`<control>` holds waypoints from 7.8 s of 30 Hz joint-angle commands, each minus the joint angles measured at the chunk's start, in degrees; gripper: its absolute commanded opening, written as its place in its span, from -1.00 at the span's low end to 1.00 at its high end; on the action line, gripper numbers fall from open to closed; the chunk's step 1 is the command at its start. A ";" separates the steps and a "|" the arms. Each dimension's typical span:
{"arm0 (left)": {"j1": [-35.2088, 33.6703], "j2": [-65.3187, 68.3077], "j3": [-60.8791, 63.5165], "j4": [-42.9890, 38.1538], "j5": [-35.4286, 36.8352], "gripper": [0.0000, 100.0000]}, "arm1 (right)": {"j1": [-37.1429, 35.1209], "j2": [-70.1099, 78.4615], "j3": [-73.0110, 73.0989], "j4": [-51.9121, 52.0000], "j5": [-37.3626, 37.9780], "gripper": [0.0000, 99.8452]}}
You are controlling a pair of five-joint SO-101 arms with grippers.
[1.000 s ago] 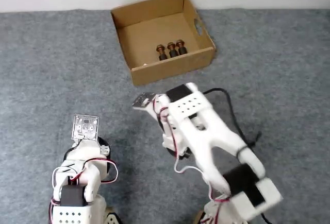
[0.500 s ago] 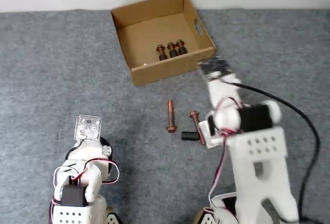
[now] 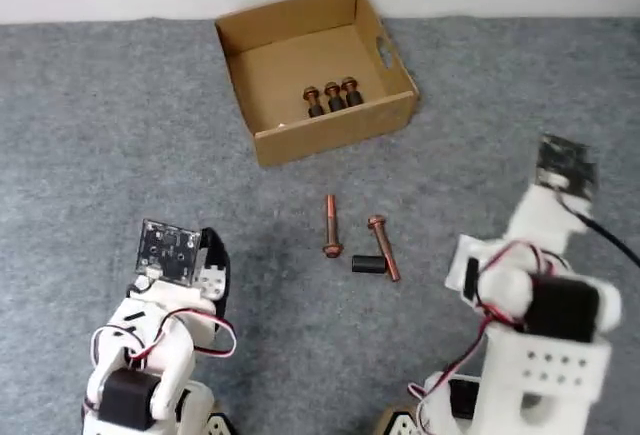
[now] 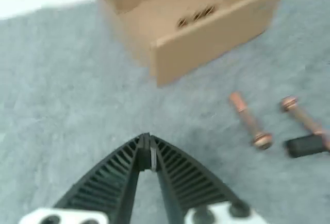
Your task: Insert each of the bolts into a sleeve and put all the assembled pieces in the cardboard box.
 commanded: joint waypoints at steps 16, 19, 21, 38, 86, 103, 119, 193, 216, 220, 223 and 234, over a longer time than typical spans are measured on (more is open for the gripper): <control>14.59 75.87 -57.89 20.31 26.20 -0.99 | 20.88 -20.09 17.14 -4.44 1.41 -0.98; 18.46 83.69 -65.36 21.71 31.03 -0.99 | 21.41 -24.04 19.87 -5.49 1.41 -0.98; 20.75 88.35 -69.32 21.71 32.62 -0.99 | 21.41 -27.47 21.01 -5.85 1.49 -0.98; 29.27 120.00 -96.84 23.30 38.59 -0.75 | 21.23 -37.05 25.93 -7.43 4.92 -0.98; 25.05 144.35 -139.56 36.04 38.24 -0.99 | 17.54 -37.05 26.02 -7.52 5.19 -0.98; 24.79 98.11 -103.16 35.78 33.32 -0.99 | 6.20 -37.32 26.02 -7.34 5.01 -0.98; 24.97 61.89 -64.57 19.16 31.56 -0.99 | -19.65 -37.58 26.02 -14.29 4.84 -0.98; 31.30 9.67 -9.80 -9.05 23.74 -0.99 | -47.60 -37.05 31.82 -38.90 16.70 -0.98; 26.64 10.11 -23.69 2.20 18.81 -0.50 | -46.73 -37.05 33.49 -38.90 16.44 -0.98; 17.14 9.58 -24.04 2.11 12.31 -0.69 | -41.36 -37.05 34.29 -38.90 16.35 -0.98; 10.64 9.58 -23.60 2.29 8.00 -0.99 | -35.38 -37.05 34.46 -38.90 13.63 -0.98; -6.42 9.58 -6.73 2.11 3.52 -0.99 | -25.54 -22.37 25.41 -38.73 0.79 -0.98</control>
